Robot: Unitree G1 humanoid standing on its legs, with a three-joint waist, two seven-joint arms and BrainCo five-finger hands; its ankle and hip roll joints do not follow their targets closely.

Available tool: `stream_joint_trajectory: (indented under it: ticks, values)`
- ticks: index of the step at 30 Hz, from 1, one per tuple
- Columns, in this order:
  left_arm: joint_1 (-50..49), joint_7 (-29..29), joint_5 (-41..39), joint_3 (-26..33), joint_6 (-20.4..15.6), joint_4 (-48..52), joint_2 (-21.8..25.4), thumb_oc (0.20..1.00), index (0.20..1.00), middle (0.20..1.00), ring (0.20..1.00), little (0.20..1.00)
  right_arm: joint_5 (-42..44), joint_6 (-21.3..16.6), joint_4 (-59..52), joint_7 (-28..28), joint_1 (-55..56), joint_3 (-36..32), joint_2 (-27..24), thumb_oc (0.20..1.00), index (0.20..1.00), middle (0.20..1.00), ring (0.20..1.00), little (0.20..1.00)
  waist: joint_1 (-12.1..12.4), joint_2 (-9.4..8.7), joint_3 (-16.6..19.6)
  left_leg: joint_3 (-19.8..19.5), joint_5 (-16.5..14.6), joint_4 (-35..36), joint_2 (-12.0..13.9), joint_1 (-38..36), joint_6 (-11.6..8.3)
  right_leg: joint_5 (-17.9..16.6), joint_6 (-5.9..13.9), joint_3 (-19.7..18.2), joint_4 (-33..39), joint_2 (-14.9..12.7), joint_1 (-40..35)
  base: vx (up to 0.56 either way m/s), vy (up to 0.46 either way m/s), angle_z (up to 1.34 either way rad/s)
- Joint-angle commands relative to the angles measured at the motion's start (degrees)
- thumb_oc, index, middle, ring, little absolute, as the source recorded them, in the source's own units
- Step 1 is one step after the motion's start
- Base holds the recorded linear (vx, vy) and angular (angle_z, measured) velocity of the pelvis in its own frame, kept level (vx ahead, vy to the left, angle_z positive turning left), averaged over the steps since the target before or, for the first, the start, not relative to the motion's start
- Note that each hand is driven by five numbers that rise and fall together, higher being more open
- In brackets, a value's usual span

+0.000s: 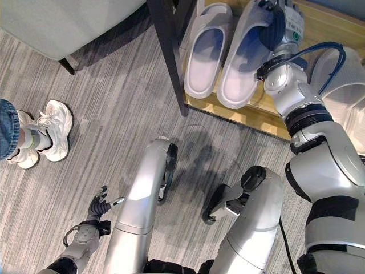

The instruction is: Arrange the slippers neatly on the shoe rack.

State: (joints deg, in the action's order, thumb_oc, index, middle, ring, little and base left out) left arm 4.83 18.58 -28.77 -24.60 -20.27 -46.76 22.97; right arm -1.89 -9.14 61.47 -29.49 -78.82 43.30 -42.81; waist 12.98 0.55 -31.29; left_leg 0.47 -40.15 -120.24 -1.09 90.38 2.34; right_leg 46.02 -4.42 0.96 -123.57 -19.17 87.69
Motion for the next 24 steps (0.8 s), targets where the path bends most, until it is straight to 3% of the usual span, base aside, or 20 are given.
stream_joint_trajectory:
  ticks: [1,9,10,11,24]
  values:
    - [-4.84,-0.60,-1.67,-1.34,-1.56,2.61,1.15,1.000,1.000,1.000,1.000,1.000,2.75,-1.93,-3.22,-0.94,-3.28,0.47,-1.42,0.200,0.200,0.200,0.200,0.200,1.51,-0.15,1.49,-6.09,-5.96,-1.47,-0.43,-0.43,-0.39,-6.43,0.61,-7.12,-1.69,0.23,-0.45,-0.01,0.025,0.04]
    - [-5.84,-1.04,-1.24,-2.04,-1.16,2.72,1.02,1.000,1.000,1.000,1.000,1.000,1.36,-1.84,-0.12,-0.21,-2.34,1.80,-2.14,0.200,0.200,0.200,0.200,0.200,0.91,-0.15,1.49,-5.12,-6.21,-2.38,-0.37,-0.43,-0.69,-6.06,-0.28,-8.92,-3.45,0.33,-0.17,-0.01,0.020,0.06]
    - [-5.81,-1.24,-1.30,-2.06,-1.14,2.47,0.94,1.000,1.000,1.000,1.000,1.000,0.49,-1.51,1.02,-0.52,-2.47,2.23,-2.31,0.438,0.438,0.438,0.438,0.438,0.89,-0.22,1.49,-5.17,-6.13,-2.31,-0.42,-0.43,-0.74,-6.08,-0.28,-9.02,-3.48,0.36,-0.17,0.00,0.000,0.00]
    - [-6.00,-1.22,-1.30,-2.20,-1.20,2.34,1.01,1.000,1.000,1.000,1.000,1.000,-1.01,-0.82,2.37,-0.98,-3.02,2.97,-2.18,1.000,1.000,1.000,1.000,1.000,0.81,-0.40,1.49,-5.16,-6.13,-2.23,-0.33,-0.43,-0.86,-6.10,-0.35,-9.13,-3.50,0.29,-0.19,0.00,0.000,0.00]
    - [-5.10,-0.76,2.32,-4.74,-0.73,2.06,1.06,1.000,1.000,1.000,1.000,1.000,1.89,-0.90,5.65,-1.70,-4.25,1.04,0.92,1.000,1.000,1.000,1.000,1.000,0.14,-0.14,1.49,-4.45,-5.54,-1.67,-0.43,-0.43,-1.22,-6.15,-0.48,-9.53,-3.91,0.33,0.03,0.00,0.000,0.00]
